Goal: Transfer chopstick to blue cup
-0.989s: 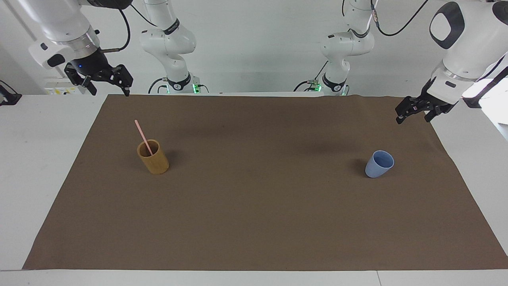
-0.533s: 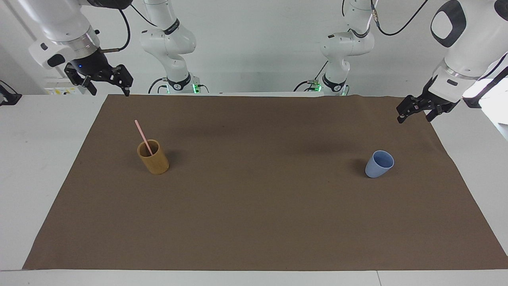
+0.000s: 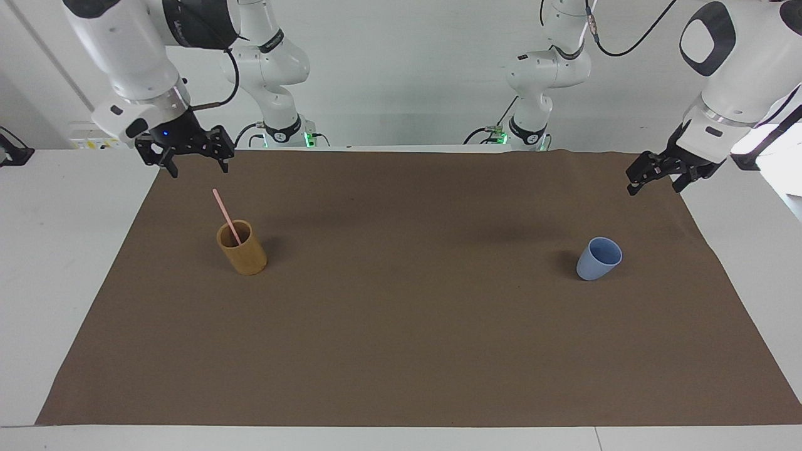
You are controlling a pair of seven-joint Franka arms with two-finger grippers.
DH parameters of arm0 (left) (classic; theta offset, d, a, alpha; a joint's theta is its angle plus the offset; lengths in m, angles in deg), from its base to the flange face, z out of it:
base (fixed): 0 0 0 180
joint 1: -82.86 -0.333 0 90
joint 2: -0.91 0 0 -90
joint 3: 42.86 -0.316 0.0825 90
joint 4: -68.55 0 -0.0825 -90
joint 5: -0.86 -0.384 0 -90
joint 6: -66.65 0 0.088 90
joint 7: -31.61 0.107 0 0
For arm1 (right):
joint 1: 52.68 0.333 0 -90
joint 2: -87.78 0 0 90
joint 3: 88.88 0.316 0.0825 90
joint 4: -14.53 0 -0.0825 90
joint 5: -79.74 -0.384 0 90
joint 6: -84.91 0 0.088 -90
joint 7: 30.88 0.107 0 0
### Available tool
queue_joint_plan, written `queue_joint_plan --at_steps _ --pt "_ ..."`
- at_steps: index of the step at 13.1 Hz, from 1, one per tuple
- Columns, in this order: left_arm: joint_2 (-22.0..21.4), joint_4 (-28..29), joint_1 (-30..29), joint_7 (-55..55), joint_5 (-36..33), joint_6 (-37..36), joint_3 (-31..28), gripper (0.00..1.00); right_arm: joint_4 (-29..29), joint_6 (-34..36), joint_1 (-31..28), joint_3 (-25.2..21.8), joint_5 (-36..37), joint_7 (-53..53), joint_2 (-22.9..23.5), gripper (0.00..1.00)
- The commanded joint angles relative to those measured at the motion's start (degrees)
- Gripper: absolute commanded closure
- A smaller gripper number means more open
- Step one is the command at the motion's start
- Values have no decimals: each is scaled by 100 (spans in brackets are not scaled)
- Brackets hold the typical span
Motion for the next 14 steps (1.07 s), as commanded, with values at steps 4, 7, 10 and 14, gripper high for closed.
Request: queue_joint_plan --at_steps 4,7,10,14 --pt "-34 2474 -492 -13 -79 2999 9 0 -1366 -920 -12 -8 55 -973 90 11" --pt "258 2520 -536 -144 -79 3267 9 1 -1375 -841 -108 -17 126 -1249 267 20" --pt "267 2669 -440 -610 -88 3319 18 2 -1322 -490 -222 -17 144 -1634 276 30" --pt "144 2985 -361 -1337 -88 3381 26 100 -1322 -393 -310 -25 196 -1645 276 45"
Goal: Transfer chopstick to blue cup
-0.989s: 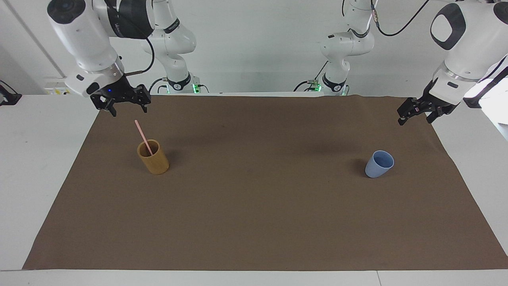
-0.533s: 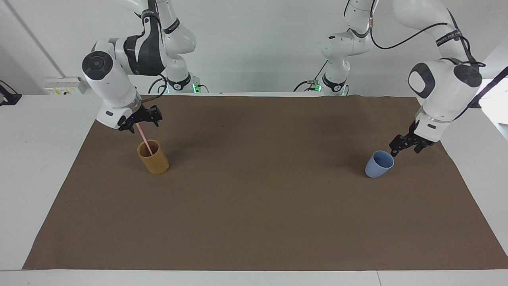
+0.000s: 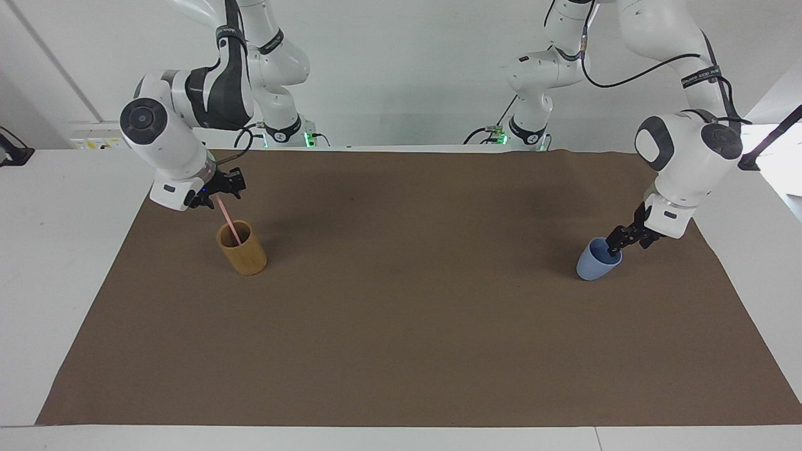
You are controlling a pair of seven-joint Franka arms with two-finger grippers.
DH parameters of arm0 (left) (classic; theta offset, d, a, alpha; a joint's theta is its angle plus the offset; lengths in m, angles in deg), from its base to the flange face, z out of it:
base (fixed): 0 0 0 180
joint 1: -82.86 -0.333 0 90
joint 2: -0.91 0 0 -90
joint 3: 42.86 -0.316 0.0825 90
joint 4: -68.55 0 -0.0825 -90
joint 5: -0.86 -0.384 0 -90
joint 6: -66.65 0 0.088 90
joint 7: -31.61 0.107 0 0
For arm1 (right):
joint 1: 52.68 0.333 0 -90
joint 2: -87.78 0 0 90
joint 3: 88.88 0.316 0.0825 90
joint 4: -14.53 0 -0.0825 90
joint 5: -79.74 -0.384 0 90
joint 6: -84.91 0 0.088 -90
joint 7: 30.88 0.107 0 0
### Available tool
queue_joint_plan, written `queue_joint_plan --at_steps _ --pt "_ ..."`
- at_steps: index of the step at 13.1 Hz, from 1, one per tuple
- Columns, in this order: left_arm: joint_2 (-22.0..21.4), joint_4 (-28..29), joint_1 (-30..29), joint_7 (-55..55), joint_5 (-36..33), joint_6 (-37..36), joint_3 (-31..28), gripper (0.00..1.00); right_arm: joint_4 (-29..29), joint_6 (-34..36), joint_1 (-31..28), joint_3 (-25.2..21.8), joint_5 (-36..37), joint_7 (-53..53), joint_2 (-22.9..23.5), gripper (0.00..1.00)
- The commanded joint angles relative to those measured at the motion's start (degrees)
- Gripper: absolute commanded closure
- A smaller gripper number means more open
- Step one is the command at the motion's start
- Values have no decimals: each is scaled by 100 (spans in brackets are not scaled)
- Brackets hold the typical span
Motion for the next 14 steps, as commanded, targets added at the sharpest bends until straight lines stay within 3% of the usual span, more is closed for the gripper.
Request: queue_joint_plan --at_steps 1,5,8,12,14 --pt "-195 353 130 -605 -78 181 -7 100 -1 60 -51 26 142 -101 -42 48" --pt "-125 39 393 -1149 -60 -20 -7 100 183 103 -43 26 151 57 11 56" --pt "42 -464 1419 -2370 -34 -531 2 100 272 139 -51 26 151 136 64 66" --pt "42 -210 2922 -4574 397 451 2 100 254 156 -34 35 151 295 55 97" --pt "77 -183 3511 -5253 405 550 11 100 315 226 -25 35 151 295 73 100"
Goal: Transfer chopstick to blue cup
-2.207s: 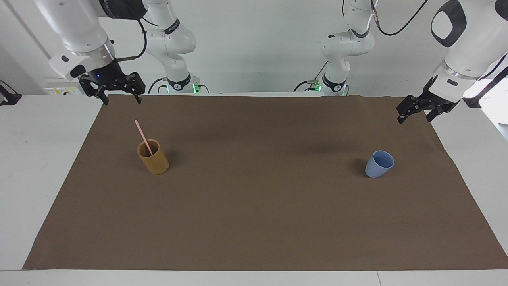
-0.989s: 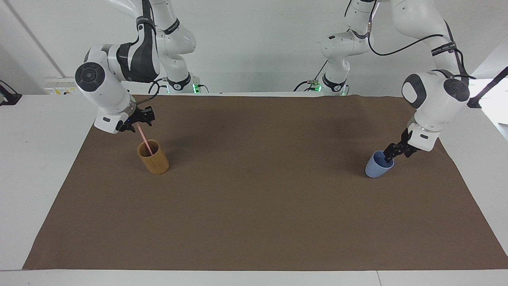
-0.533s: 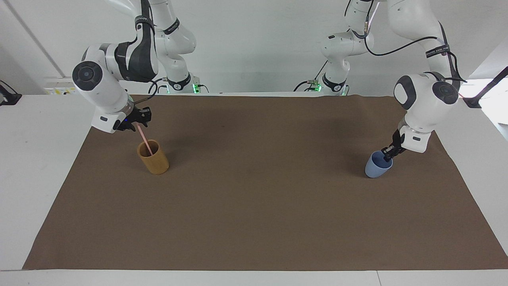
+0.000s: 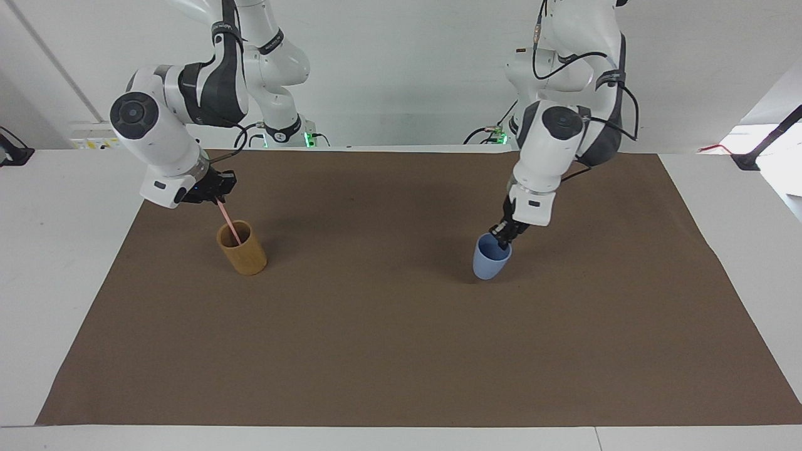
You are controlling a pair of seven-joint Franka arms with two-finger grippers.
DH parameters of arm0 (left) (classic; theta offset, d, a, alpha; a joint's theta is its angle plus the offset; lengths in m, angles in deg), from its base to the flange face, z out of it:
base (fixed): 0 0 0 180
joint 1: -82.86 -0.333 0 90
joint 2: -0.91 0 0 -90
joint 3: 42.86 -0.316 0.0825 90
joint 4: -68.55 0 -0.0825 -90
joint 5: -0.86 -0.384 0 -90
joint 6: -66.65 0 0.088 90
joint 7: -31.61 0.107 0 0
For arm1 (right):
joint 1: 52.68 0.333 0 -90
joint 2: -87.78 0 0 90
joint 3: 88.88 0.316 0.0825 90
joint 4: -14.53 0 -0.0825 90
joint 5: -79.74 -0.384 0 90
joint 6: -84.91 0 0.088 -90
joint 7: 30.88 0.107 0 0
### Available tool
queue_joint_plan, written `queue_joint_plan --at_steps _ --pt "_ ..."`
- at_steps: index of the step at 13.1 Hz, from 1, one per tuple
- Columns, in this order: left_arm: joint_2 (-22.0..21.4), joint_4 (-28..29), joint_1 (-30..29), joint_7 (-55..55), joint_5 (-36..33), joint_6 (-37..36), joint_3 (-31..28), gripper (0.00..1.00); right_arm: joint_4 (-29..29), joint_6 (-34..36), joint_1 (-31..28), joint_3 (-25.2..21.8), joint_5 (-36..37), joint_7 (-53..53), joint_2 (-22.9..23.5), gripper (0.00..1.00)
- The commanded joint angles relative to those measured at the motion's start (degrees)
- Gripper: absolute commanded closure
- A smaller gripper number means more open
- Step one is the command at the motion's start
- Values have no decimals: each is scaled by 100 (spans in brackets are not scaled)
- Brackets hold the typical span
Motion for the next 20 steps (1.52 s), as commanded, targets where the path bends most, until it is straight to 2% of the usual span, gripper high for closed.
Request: queue_joint_plan --at_steps 1,2,4,6,7,8,9,10,11,13,15,16,18,20 --pt "2 87 673 -722 89 180 -129 100 262 262 -4 36 98 99 82 100" --pt "-33 174 754 -794 115 189 -120 100 437 428 23 27 107 99 108 100" --pt "-42 324 877 -917 133 259 -103 100 1225 1147 40 53 107 99 240 100" --pt "281 316 965 -1216 133 721 -120 100 2113 1885 110 71 107 99 276 100" --pt "310 289 931 -1216 133 829 -111 98 2631 2324 233 71 116 99 276 100" --pt "319 280 922 -1173 133 822 -120 82 3080 2720 329 80 159 99 319 100" --pt "319 272 904 -1112 124 813 -120 26 3432 3115 478 80 203 99 363 100" --pt "275 245 930 -1163 133 787 -120 0 3714 3415 680 80 195 143 407 100" --pt "101 237 930 -1155 133 665 -120 0 3961 3557 830 80 169 335 425 100" --pt "-347 141 930 -1155 133 -132 -137 0 4235 3673 1242 97 3 1053 504 100" --pt "-717 -140 782 -1085 133 -959 -146 0 4209 3315 1455 115 -820 2403 513 100" --pt "-945 -159 555 -1076 124 -1137 -147 0 4079 3060 1551 132 -1094 2950 504 100" --pt "-1236 -211 -331 -980 124 -1548 -147 0 3920 2673 2095 150 -1211 3769 530 100" --pt "-1228 -466 -1236 367 124 -1788 -155 0 3683 2059 2552 150 -1517 4630 618 100"
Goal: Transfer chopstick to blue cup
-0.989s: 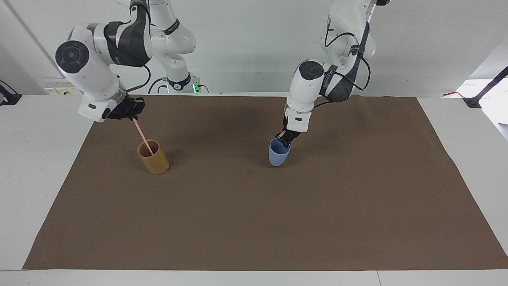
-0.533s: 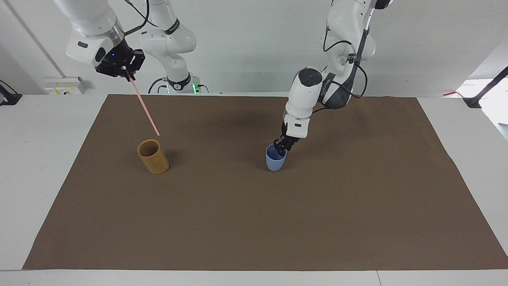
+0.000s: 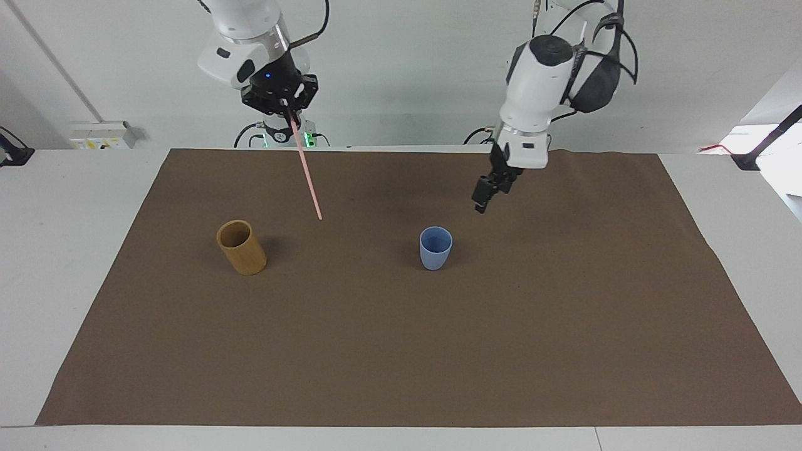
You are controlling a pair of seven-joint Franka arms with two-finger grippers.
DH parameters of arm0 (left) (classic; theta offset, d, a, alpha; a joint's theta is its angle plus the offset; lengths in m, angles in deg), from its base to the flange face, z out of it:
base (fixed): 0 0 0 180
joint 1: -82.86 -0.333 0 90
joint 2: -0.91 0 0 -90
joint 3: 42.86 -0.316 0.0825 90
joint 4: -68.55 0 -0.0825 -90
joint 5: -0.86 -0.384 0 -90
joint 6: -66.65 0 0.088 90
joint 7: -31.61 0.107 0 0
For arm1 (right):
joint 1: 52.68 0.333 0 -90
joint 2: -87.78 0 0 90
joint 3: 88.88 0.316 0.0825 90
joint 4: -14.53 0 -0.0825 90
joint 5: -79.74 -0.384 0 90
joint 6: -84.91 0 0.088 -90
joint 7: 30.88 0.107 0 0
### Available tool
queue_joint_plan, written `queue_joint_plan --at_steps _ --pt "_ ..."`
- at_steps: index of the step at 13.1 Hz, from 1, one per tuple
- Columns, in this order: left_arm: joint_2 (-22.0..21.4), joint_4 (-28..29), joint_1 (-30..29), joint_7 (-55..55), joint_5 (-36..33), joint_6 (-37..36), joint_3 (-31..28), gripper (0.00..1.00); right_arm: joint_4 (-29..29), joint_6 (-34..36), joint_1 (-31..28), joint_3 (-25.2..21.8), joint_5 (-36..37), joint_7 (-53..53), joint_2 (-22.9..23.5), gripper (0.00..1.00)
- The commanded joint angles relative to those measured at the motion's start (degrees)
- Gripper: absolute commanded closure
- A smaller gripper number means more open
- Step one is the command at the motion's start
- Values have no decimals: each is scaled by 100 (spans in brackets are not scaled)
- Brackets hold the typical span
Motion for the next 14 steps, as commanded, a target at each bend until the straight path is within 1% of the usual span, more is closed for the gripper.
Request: queue_joint_plan --at_steps 1,2,3,5,6,7,8,9,10,11,12,14 --pt "20 -311 -1071 1404 75 -397 35 0 -353 -838 449 -3 -369 998 104 100" --pt "20 -512 -1301 2001 5 -633 35 0 -372 -1112 703 -3 -448 1340 253 100" --pt "81 -723 -1573 2851 -21 -906 35 0 -346 -1410 897 -3 -458 1718 420 100" --pt "291 -1267 -2013 3901 -92 -1546 35 0 -345 -1964 1354 -3 -519 2387 666 100" --pt "440 -1592 -2094 4463 -283 -1889 35 0 -345 -2184 1487 -3 -528 2590 824 100" --pt "520 -1822 -2138 5260 -346 -2145 35 0 -363 -2326 1575 -3 -520 2644 930 100" --pt "565 -1955 -2156 5964 -347 -2339 27 0 -424 -2467 1619 -3 -520 2645 975 100" --pt "582 -2043 -2156 6250 -356 -2480 27 0 -546 -2555 1620 -3 -528 2645 975 100" --pt "652 -2140 -2147 6279 -356 -2560 35 0 -687 -2660 1620 6 -554 2653 975 100" --pt "775 -2349 -2138 6279 -321 -2656 35 0 -888 -2679 1611 24 -772 2732 923 100" --pt "872 -2552 -2130 6331 -303 -2788 53 0 -960 -2618 1611 24 -957 2776 879 100" --pt "917 -2606 -2077 6524 -312 -2798 62 0 -1109 -2521 1611 33 -1047 2951 826 100"
